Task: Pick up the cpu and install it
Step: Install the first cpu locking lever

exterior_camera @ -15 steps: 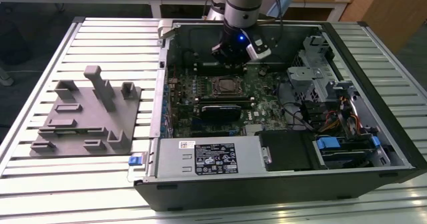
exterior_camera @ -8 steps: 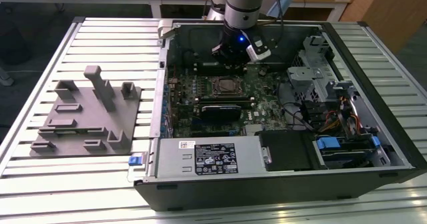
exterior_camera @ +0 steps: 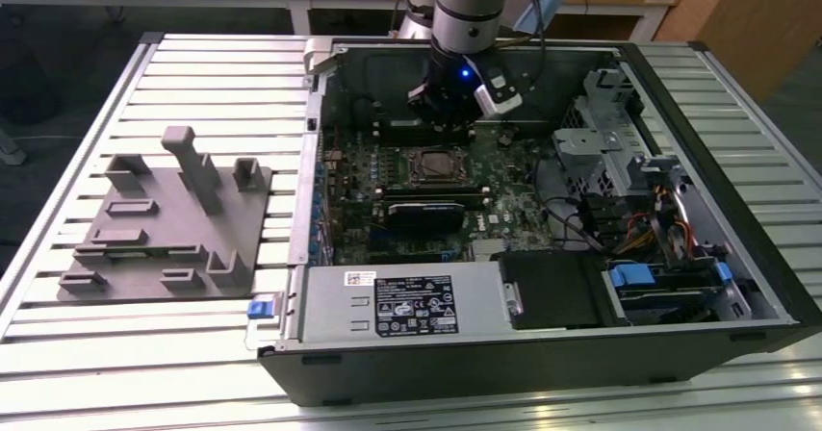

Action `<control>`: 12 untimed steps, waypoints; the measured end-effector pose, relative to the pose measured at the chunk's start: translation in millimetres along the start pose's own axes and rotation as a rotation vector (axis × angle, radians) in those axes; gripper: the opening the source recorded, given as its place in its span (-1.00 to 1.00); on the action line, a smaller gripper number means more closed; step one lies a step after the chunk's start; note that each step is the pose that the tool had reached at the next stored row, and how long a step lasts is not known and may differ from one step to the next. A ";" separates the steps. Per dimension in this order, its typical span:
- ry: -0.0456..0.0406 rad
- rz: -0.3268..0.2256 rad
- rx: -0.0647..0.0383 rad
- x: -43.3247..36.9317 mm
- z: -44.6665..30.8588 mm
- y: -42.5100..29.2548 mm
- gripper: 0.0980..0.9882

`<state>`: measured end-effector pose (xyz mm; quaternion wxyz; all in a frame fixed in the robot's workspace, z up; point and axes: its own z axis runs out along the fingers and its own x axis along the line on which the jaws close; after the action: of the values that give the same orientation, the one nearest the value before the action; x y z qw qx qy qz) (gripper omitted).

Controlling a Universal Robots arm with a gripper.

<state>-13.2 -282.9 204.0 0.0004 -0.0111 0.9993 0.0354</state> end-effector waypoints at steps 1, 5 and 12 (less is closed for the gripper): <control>0.0000 0.000 0.000 0.0 0.0 0.0 -0.98; 0.0002 0.000 0.009 0.0 1.1 -0.1 -0.98; 0.0008 0.000 0.037 -0.1 5.6 -0.4 -0.98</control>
<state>-13.1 -282.9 198.3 0.0002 -0.0111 0.9998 0.0169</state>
